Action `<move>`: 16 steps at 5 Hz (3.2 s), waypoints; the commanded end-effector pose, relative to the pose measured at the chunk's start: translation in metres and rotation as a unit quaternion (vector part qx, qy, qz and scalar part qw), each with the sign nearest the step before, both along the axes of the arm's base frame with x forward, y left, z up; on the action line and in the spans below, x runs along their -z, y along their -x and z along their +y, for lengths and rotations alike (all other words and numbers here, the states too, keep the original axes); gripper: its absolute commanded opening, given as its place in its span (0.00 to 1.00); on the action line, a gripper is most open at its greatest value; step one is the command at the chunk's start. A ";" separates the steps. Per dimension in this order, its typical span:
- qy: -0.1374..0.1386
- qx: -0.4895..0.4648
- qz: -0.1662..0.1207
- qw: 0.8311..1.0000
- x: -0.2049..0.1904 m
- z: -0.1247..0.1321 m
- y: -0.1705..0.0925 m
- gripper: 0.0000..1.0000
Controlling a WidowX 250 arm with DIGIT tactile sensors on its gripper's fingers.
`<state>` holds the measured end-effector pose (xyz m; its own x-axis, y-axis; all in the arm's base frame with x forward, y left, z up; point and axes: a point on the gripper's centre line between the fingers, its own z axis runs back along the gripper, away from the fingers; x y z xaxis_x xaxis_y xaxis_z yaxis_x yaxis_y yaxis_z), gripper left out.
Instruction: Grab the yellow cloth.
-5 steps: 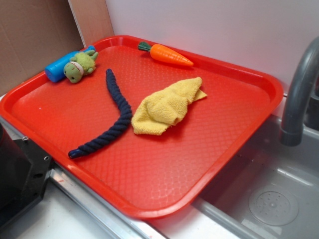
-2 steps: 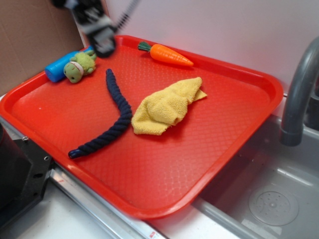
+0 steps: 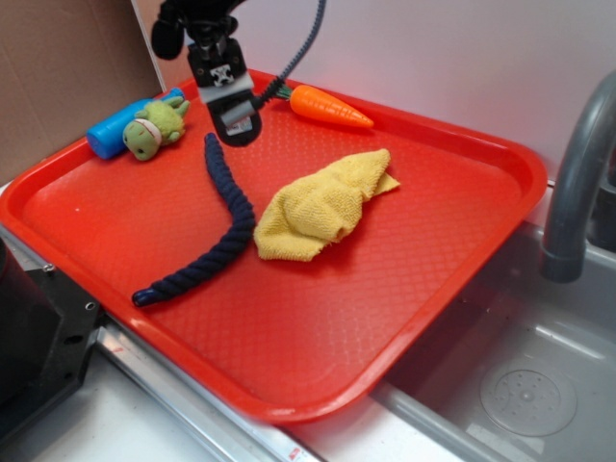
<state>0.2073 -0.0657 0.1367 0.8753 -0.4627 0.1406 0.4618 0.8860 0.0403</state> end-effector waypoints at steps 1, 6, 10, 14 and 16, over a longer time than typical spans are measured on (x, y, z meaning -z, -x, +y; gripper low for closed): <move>-0.013 0.011 -0.008 1.000 0.038 -0.004 -0.037 1.00; 0.004 0.045 0.033 0.998 0.102 -0.026 -0.065 0.00; -0.064 -0.178 0.065 0.980 -0.012 -0.021 0.020 0.00; -0.056 -0.335 0.011 0.941 -0.089 0.050 -0.035 0.00; -0.053 -0.330 0.023 0.942 -0.072 0.048 -0.035 0.00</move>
